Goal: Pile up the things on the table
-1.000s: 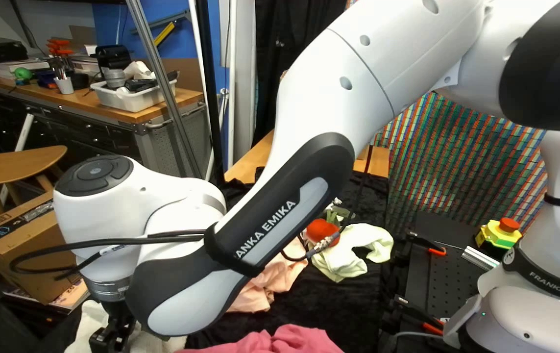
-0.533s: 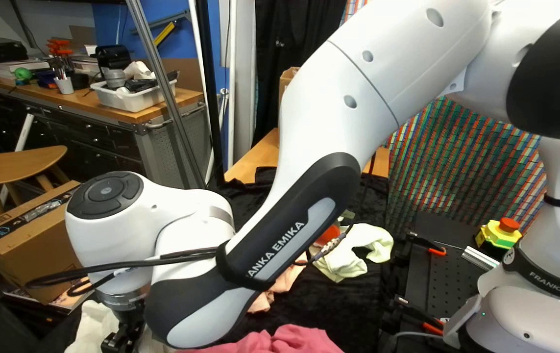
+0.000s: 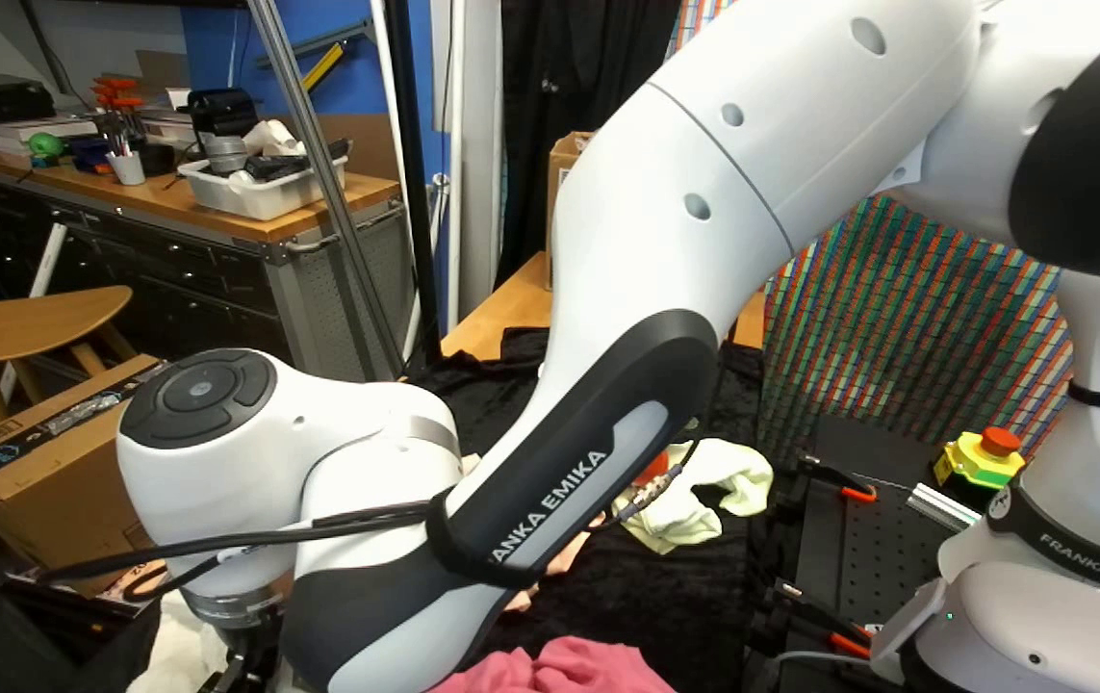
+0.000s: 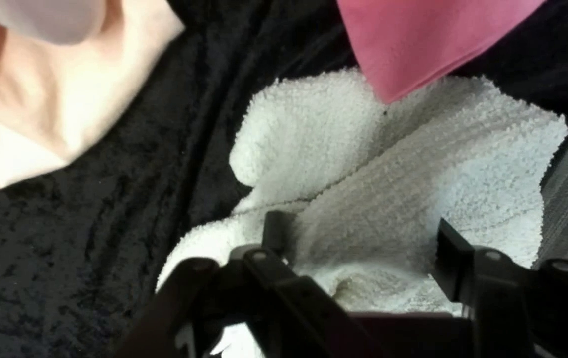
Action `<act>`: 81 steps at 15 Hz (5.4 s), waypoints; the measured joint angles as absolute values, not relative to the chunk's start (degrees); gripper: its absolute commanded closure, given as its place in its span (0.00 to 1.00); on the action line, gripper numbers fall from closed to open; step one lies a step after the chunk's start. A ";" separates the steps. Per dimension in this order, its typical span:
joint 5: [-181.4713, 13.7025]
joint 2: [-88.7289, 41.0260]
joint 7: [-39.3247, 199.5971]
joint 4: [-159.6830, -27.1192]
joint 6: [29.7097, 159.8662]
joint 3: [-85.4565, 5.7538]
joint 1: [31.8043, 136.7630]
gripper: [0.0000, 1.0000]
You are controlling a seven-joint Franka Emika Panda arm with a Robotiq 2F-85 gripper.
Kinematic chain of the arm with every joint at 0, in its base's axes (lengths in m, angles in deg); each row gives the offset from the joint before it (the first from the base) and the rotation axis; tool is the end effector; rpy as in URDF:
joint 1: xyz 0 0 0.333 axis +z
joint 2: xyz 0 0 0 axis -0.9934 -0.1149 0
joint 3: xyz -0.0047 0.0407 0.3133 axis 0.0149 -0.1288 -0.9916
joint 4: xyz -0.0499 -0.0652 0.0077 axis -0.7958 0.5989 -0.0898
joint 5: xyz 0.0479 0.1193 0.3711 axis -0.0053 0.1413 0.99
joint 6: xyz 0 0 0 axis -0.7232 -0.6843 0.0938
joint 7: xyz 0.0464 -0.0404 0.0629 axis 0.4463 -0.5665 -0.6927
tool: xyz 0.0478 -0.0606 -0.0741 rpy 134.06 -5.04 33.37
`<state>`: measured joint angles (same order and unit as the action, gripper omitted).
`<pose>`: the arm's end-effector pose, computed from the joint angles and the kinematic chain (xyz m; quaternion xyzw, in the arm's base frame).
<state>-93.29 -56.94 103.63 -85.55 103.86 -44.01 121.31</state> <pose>0.5746 0.4522 0.1763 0.9801 0.1664 0.1071 0.0128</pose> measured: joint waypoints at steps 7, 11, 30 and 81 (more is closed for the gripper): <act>-93.07 -56.77 103.94 -85.45 103.86 -43.95 121.29 0.97; -93.07 -56.20 103.94 -85.42 103.75 -44.07 121.34 0.95; -108.47 -27.29 125.77 -103.87 103.47 -34.12 124.05 0.95; -101.81 -20.29 113.21 -126.30 96.36 -61.12 101.71 0.00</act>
<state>-101.81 -20.29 113.21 -126.30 96.36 -61.12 101.71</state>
